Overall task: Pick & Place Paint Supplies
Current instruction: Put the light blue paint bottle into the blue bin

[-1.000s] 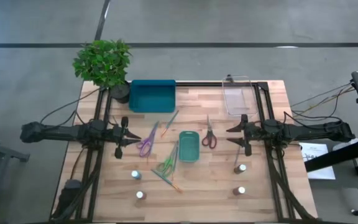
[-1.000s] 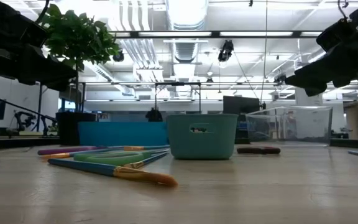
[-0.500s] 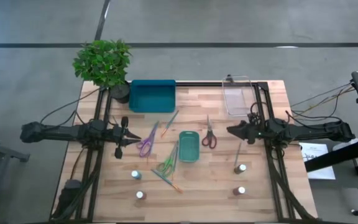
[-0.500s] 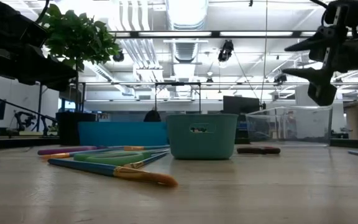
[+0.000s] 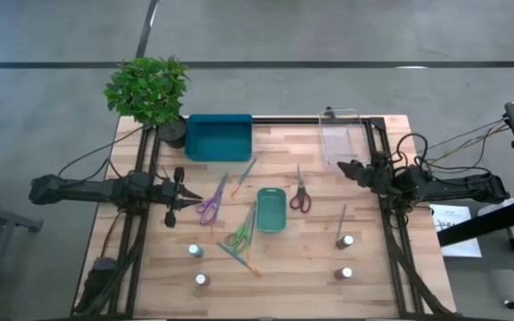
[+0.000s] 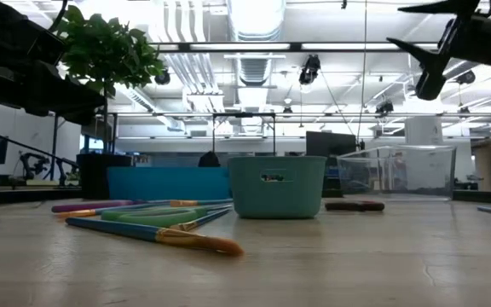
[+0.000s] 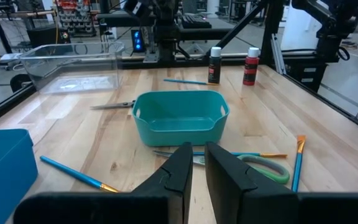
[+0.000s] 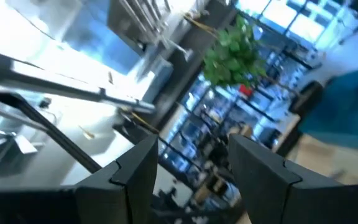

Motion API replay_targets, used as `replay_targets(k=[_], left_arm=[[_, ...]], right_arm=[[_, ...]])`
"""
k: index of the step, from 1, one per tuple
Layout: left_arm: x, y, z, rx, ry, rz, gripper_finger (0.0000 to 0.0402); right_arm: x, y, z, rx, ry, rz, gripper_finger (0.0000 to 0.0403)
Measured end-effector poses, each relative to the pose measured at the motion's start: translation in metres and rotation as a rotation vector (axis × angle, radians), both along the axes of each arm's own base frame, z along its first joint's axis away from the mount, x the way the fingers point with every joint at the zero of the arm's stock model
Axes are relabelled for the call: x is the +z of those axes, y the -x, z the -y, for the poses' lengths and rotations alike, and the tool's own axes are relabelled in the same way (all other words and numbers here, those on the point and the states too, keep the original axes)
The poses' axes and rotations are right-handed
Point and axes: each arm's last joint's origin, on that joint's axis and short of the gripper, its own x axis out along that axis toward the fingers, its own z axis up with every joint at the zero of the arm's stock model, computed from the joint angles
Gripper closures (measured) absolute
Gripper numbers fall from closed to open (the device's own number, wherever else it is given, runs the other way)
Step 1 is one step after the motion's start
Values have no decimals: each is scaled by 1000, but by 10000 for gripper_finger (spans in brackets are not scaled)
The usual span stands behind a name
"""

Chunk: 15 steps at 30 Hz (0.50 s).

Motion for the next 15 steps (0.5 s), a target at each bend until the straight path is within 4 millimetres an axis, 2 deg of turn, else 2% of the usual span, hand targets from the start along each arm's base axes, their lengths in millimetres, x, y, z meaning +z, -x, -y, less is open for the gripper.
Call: replay_targets(k=[4, 12, 15], left_arm=[[2, 0, 0, 5, 42, 14, 348], [23, -1, -2, 111, 635, 198, 348], [35, 0, -2, 76, 759, 312, 348]], right_arm=[[0, 0, 0, -11, -10, 3, 211], [14, 7, 2, -103, 67, 135, 211], [22, 11, 1, -129, 121, 223, 211]])
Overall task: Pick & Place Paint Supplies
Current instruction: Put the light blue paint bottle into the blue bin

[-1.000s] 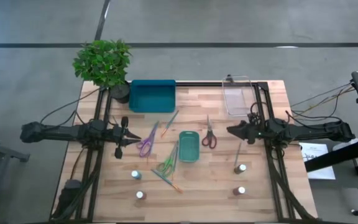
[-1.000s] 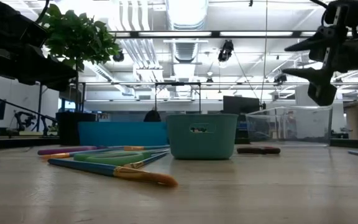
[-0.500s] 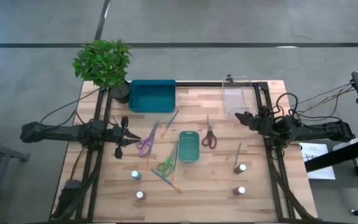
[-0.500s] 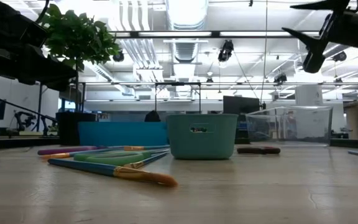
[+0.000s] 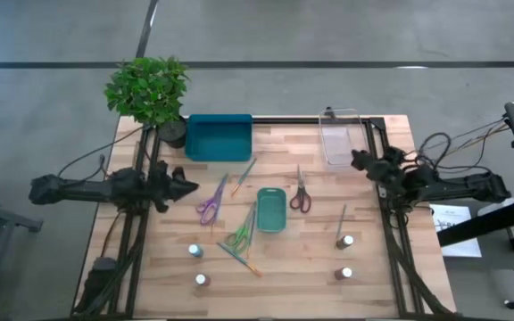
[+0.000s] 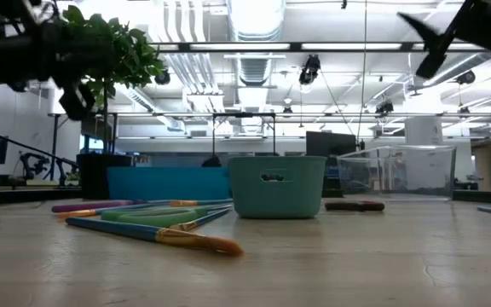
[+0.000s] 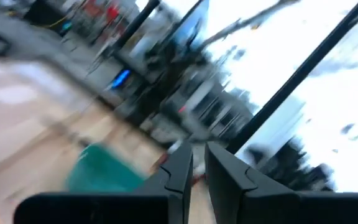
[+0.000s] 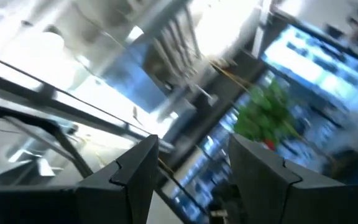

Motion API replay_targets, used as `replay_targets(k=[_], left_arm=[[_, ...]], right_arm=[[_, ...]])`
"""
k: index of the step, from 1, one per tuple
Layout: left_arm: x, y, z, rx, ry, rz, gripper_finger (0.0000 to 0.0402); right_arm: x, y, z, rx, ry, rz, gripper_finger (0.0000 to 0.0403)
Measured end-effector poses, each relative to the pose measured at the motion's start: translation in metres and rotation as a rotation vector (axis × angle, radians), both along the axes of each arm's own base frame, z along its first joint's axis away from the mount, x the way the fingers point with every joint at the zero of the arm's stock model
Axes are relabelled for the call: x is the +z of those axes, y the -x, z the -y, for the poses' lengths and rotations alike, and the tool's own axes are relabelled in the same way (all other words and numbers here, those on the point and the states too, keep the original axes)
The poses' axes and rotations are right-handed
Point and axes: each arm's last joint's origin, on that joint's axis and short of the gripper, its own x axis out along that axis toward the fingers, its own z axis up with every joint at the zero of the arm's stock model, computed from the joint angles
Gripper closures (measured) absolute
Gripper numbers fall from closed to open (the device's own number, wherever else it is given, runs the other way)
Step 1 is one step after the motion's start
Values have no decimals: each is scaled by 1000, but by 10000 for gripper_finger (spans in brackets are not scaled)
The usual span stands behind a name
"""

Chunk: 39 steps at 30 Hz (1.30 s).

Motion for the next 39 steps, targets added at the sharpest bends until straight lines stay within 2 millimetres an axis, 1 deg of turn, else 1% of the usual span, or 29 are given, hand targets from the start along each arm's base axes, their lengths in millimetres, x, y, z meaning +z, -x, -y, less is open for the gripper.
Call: replay_targets(k=[2, 4, 7, 8, 10, 11, 12, 14, 16, 18, 21, 24, 26, 28, 31, 33, 36, 39], left_arm=[[9, 2, 0, -3, 13, 98, 349], [24, 8, 0, 6, -1, 260, 349], [47, 23, -2, 100, -60, 535, 349], [54, 27, -2, 139, -94, 590, 349], [76, 32, -3, 204, -191, 641, 348], [87, 34, -3, 230, -242, 637, 348], [99, 33, -3, 249, -293, 594, 347], [117, 29, -3, 247, -375, 412, 340], [135, 27, -3, 229, -436, 178, 326], [154, 29, -4, 200, -472, -32, 309], [180, 30, -4, 140, -504, -288, 281], [204, 34, -4, 86, -510, -495, 255], [216, 35, -4, 51, -511, -633, 242], [226, 36, -3, -2, -485, -758, 231], [235, 36, 0, -111, -395, -897, 217], [235, 37, 3, -216, -311, -977, 209], [230, 41, 7, -347, -174, -1083, 203], [229, 46, 8, -384, -95, -1084, 202]], right_arm=[[11, 2, -1, -13, 45, 52, 211], [30, 2, -1, -32, 109, 89, 211], [72, 3, -4, -55, 245, 153, 211], [88, 3, -5, -60, 300, 170, 211], [120, 1, -7, -64, 408, 182, 211], [136, -1, -8, -61, 450, 166, 211], [150, -4, -8, -60, 479, 127, 211], [176, -10, -8, -36, 491, -18, 211], [196, -14, -8, 7, 482, -236, 211], [212, -14, -7, 32, 449, -473, 211], [228, -14, -6, 106, 380, -739, 211], [240, -16, -7, 177, 328, -900, 211], [245, -16, -8, 224, 280, -991, 211], [250, -17, -9, 288, 250, -1057, 211], [253, -20, -13, 418, 212, -1138, 211], [253, -23, -17, 492, 203, -1184, 211], [252, -27, -21, 541, 207, -1245, 211], [252, -29, -23, 553, 226, -1255, 211]])
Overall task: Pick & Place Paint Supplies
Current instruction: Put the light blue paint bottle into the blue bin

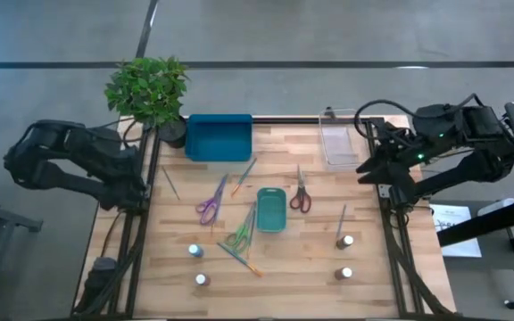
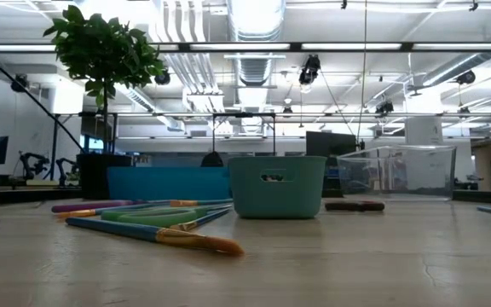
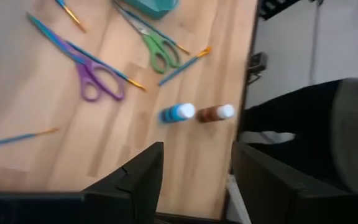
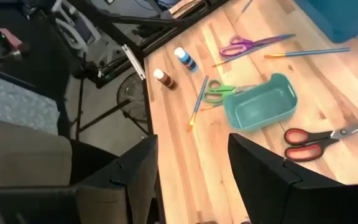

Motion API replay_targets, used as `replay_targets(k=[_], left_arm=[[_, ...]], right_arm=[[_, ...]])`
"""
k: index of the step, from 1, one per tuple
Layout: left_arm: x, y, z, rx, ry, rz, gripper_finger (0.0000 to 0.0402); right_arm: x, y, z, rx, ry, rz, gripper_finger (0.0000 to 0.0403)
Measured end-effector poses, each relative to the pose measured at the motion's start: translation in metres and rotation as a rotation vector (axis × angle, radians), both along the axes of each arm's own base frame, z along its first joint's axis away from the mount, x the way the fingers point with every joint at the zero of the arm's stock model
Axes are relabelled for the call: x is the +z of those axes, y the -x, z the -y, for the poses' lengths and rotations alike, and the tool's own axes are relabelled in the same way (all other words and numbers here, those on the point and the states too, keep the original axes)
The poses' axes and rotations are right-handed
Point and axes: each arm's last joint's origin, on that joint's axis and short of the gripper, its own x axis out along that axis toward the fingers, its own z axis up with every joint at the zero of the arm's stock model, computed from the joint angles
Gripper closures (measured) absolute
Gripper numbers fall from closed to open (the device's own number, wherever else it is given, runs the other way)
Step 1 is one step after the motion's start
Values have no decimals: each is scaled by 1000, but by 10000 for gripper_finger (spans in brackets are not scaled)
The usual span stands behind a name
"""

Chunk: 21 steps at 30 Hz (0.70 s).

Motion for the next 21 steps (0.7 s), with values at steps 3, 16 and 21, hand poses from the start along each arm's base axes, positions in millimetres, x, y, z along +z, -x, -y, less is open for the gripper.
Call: replay_targets(k=[3, 16, 21], left_arm=[[1, 6, 0, 21, 23, 17, 202], [-21, -7, 12, -120, 355, -18, 202], [-41, -33, 30, -271, 487, -7, 202]], right_arm=[[0, 0, 0, -8, 9, 2, 211], [3, 6, 0, -32, -35, 19, 211], [6, 7, -3, -14, -47, 43, 211]])
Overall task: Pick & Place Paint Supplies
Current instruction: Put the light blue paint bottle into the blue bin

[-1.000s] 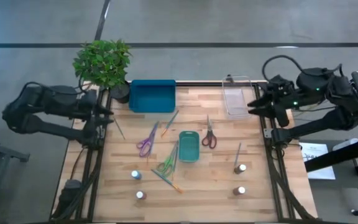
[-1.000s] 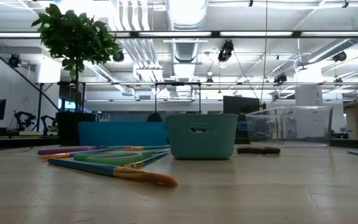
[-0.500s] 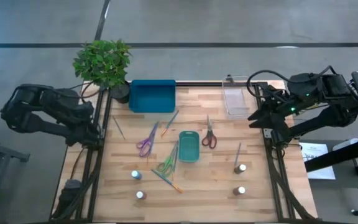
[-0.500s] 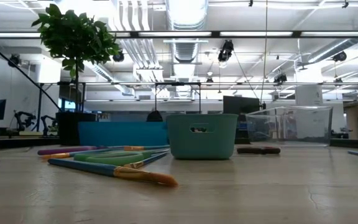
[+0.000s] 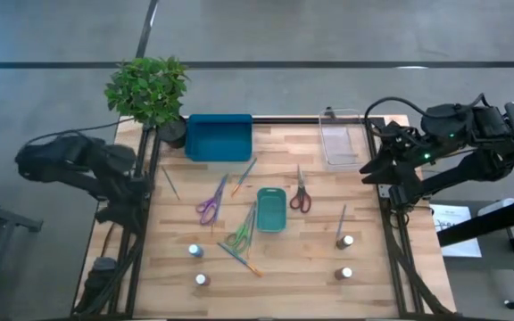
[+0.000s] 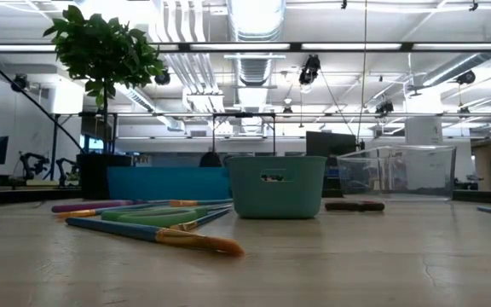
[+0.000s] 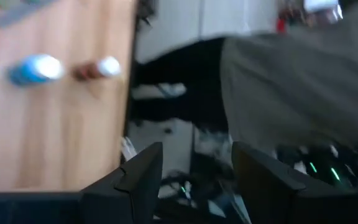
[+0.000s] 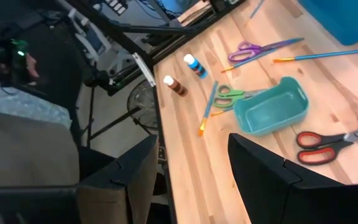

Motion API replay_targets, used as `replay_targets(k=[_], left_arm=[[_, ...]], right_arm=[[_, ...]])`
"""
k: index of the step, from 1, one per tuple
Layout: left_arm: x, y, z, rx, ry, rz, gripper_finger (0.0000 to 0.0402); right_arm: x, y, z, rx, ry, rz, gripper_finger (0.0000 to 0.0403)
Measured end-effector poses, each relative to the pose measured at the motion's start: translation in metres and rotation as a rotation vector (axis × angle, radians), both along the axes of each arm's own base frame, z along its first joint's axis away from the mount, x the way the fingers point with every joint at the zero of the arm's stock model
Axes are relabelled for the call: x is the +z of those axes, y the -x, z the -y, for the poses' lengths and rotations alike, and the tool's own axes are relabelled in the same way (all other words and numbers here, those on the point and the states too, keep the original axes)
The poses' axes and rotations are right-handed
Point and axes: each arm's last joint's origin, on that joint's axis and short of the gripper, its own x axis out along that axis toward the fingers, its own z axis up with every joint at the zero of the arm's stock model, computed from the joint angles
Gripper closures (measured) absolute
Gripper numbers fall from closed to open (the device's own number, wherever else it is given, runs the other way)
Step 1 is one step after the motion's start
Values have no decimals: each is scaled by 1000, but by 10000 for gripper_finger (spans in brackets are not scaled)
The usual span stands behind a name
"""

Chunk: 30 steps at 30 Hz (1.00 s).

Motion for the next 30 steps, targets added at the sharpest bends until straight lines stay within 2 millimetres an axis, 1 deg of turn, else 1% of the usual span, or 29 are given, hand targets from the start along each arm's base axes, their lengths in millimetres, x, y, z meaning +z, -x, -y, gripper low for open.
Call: replay_targets(k=[4, 6, 8, 12, 15, 18, 21, 23, 25, 30], left_arm=[[-25, -12, 26, -155, 40, 13, 202], [-38, -14, 41, -192, 29, 35, 202], [-49, -16, 57, -167, 6, 64, 202], [-68, -15, 84, -60, -41, 153, 202], [-79, -17, 96, 28, -97, 180, 202], [-84, -25, 100, 145, -209, 221, 202], [-82, -36, 105, 171, -369, 345, 202], [-79, -47, 109, 119, -469, 419, 202], [-78, -56, 112, 19, -569, 452, 202], [-72, -69, 117, -221, -803, 388, 202]], right_arm=[[0, -1, -2, 6, -14, -3, 211], [0, 0, -2, 7, -21, -5, 211], [0, 0, -3, 8, -25, -5, 211], [0, 1, -3, 8, -28, -4, 211], [1, 1, -3, 8, -28, -3, 211], [1, 3, -3, 8, -29, 1, 211], [1, 4, -3, 10, -26, 3, 211], [1, 4, -3, 10, -26, 4, 211], [1, 4, -3, 7, -30, 3, 211], [2, 8, -2, 2, -42, 10, 211]])
